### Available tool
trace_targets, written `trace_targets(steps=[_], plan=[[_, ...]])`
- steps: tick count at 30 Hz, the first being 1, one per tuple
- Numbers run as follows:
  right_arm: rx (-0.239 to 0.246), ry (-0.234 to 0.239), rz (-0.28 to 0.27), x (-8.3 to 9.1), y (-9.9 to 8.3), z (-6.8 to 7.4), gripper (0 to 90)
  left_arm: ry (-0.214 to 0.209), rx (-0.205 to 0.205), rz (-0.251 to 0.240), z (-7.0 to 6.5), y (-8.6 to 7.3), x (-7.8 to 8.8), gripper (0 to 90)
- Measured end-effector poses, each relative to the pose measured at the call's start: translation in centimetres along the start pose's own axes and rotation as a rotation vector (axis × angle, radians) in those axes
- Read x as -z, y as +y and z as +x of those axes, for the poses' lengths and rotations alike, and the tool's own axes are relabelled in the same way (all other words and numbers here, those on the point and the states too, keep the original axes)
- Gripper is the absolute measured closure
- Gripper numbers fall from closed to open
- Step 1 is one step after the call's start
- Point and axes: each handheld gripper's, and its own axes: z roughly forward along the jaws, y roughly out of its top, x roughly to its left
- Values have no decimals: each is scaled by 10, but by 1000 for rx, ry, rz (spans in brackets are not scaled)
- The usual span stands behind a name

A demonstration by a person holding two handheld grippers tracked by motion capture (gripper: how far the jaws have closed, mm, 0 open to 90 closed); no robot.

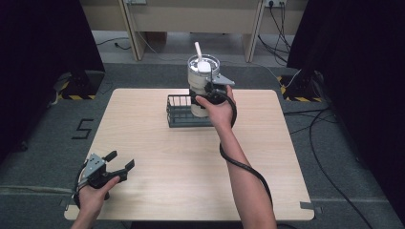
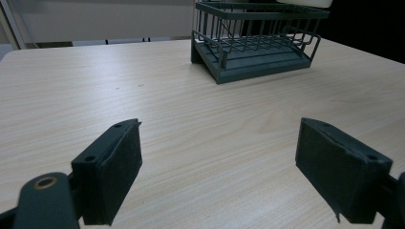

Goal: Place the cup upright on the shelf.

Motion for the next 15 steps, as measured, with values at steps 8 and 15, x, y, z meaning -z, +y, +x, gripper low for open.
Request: trace_targets(steps=[8,15], plan=[[-1,-9,9,-8,5,-2,106,1,3,-3,1,0,0,153],[-3,-18,15,-15,8,-4,106,2,5,-3,1,0,0,153]])
